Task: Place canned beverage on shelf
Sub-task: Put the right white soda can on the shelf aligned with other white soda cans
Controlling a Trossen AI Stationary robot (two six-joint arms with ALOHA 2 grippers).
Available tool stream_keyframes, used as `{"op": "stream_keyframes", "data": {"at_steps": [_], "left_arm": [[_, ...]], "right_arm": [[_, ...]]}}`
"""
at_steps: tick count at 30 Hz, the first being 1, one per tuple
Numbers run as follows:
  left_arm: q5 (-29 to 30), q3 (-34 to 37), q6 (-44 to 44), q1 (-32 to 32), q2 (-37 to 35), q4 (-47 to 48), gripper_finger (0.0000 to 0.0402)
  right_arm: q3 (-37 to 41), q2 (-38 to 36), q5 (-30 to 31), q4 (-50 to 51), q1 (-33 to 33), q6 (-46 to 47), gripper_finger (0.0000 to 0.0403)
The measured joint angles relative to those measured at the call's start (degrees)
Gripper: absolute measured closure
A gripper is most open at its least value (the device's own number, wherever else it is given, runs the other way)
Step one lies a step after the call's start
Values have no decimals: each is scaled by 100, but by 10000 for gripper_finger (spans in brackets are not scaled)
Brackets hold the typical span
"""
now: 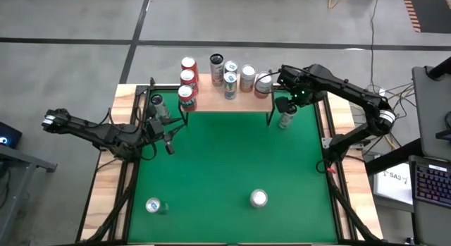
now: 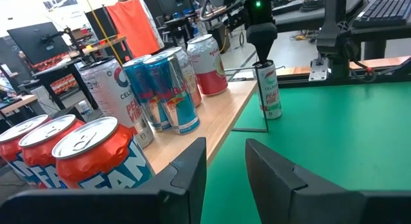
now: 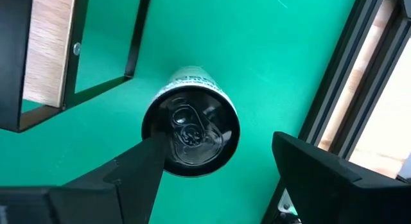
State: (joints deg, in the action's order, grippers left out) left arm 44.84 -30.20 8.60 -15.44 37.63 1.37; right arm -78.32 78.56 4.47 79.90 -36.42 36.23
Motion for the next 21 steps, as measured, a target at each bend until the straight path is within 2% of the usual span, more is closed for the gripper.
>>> {"op": "stream_keyframes", "data": {"at_steps": [6,21], "left_arm": [[0,0,0,0,0,0,310],[0,0,0,0,0,2,310]], "right_arm": [[0,0,-187,-170,2,-24,124],[89,-2,-153,-291,2,15,124]]}}
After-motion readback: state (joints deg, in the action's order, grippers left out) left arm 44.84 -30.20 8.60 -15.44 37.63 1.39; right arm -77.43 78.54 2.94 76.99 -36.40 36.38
